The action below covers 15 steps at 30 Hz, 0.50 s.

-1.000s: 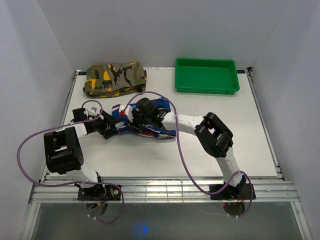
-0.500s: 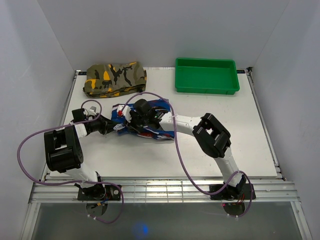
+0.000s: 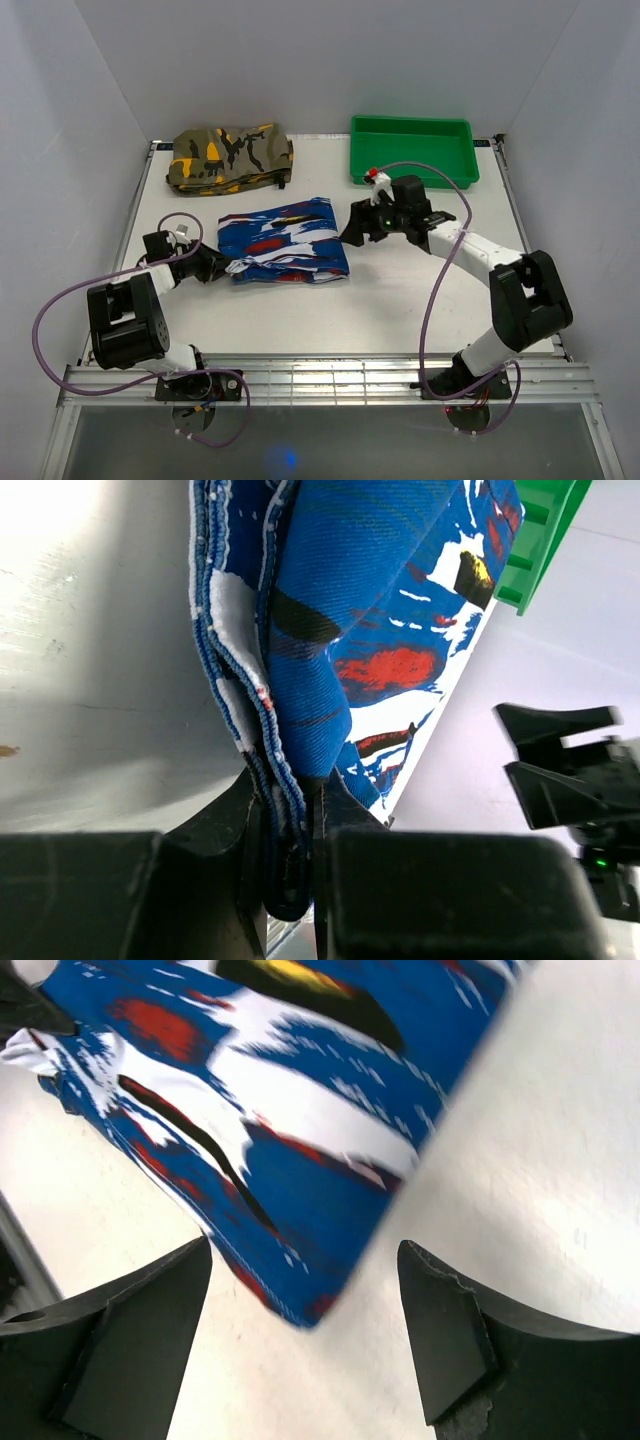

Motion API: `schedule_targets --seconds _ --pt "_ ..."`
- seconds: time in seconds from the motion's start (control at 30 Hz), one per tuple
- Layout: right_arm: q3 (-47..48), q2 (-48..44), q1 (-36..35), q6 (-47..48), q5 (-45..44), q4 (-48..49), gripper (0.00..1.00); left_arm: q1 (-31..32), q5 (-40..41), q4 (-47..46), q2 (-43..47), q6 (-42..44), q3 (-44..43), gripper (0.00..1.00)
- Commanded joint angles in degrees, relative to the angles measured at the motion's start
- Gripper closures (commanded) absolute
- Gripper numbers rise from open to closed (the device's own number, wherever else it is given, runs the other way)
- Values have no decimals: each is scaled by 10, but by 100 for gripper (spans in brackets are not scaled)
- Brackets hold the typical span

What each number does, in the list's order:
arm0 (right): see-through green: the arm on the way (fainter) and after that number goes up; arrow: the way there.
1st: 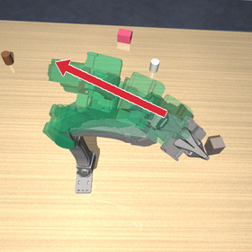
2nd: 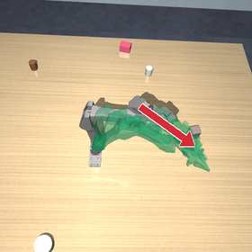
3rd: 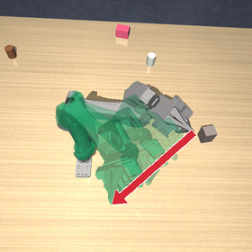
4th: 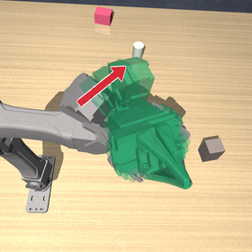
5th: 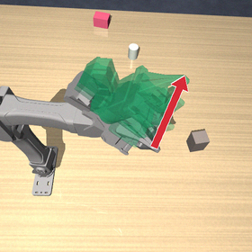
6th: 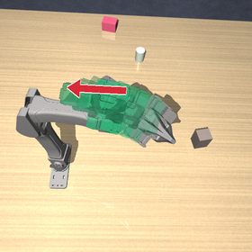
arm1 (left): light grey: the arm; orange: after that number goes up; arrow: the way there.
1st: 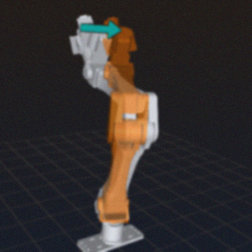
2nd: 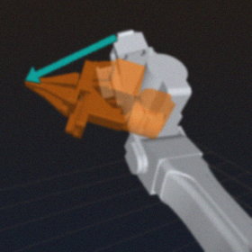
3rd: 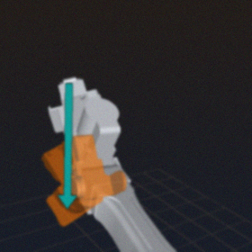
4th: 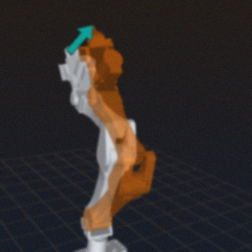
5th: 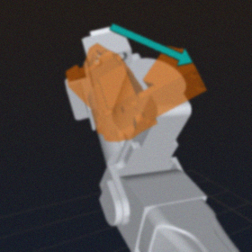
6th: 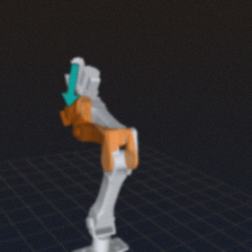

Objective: Fold and stack the trousers
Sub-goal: Neatly place the folded trousers to the corner

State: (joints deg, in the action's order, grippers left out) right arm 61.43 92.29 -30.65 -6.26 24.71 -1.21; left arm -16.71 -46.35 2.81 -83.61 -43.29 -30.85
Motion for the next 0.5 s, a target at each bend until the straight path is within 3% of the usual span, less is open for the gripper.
schedule_targets --seconds 0.0,0.1,0.3,0.47 --pt "-102 -31 30 -138 64 17 19 -4 32 -10 18 15 3 100" --pt "-160 -16 48 -205 98 99 18 -4 37 -1 8 22 0 100" --pt "-177 81 54 -328 151 216 18 -4 38 33 -16 43 -30 100" --pt "-189 112 52 -377 152 271 28 -4 42 39 -15 52 -29 100"
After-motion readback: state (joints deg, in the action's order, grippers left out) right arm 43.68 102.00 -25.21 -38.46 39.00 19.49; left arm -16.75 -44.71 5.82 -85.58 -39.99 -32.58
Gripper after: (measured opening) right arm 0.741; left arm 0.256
